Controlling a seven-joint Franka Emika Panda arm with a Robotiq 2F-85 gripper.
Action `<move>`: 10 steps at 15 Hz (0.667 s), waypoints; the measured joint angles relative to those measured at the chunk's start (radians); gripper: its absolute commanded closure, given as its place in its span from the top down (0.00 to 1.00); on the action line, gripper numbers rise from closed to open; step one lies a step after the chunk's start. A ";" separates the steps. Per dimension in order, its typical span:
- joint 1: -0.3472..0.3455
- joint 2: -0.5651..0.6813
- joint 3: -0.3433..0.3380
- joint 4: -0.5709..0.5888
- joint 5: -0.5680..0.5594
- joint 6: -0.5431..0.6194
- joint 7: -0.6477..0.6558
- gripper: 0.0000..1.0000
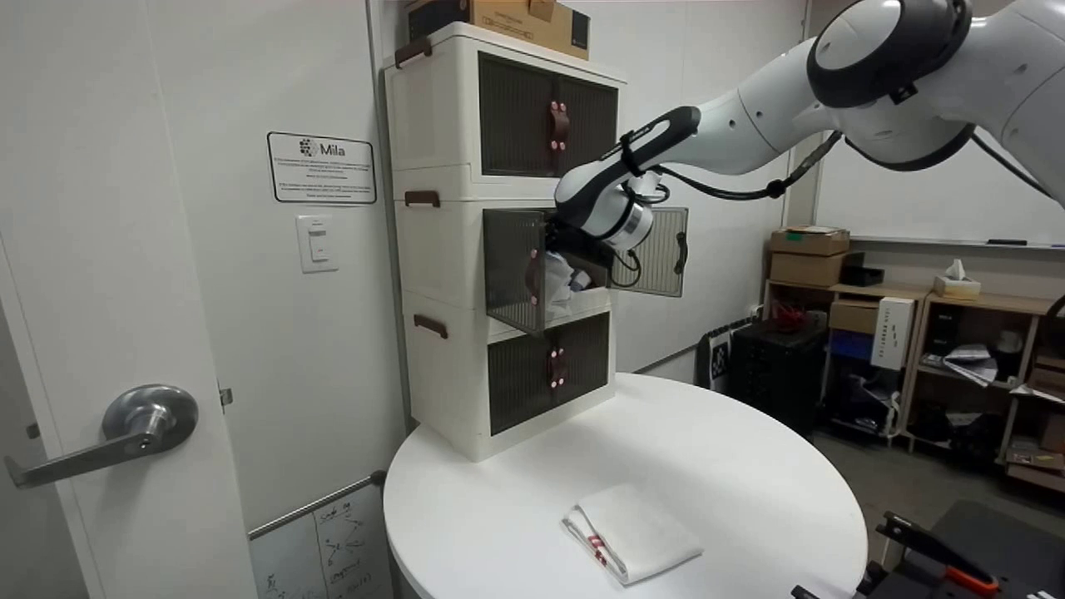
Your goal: Put one towel in the middle cabinet
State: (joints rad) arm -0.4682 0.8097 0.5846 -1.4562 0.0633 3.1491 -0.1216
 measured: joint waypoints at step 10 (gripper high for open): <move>0.222 0.132 -0.063 0.186 0.001 0.069 0.003 0.22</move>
State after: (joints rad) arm -0.2463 0.9420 0.5212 -1.2704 0.0648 3.2185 -0.1189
